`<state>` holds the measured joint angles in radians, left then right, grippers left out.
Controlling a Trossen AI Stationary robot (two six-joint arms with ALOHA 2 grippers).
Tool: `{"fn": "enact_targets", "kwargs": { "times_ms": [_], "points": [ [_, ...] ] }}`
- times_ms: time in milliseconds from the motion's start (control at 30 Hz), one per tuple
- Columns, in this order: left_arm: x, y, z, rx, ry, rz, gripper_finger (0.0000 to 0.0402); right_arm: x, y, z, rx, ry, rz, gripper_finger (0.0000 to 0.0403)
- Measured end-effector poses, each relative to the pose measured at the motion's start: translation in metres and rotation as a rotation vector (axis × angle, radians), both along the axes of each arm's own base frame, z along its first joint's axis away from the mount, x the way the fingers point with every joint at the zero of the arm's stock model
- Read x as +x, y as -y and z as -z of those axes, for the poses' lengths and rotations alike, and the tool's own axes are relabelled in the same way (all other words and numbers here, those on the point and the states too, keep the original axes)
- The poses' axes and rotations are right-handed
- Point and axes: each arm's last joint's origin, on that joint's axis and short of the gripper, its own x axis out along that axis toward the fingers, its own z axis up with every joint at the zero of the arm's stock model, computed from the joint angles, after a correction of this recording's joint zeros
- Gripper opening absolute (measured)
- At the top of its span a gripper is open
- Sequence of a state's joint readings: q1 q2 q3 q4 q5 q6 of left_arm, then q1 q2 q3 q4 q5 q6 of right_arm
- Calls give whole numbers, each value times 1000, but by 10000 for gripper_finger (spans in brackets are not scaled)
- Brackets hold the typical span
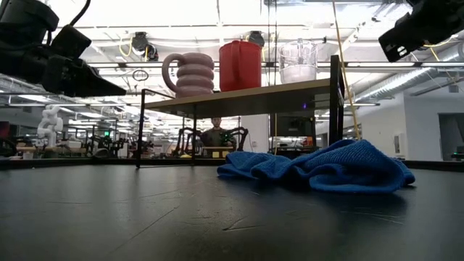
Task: Stack small to large cups/mugs on shelf
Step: Return to Home Position
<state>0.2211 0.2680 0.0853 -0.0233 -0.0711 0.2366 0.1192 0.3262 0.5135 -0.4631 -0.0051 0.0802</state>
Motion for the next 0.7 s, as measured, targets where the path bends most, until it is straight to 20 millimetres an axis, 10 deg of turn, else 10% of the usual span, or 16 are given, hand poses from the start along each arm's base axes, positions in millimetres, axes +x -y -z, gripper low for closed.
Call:
{"fn": "enact_targets", "kwargs": {
  "times_ms": [700],
  "points": [
    [2,3,-13,151,108,231,3,-16,7,3,-143,180,131,0]
  ]
}}
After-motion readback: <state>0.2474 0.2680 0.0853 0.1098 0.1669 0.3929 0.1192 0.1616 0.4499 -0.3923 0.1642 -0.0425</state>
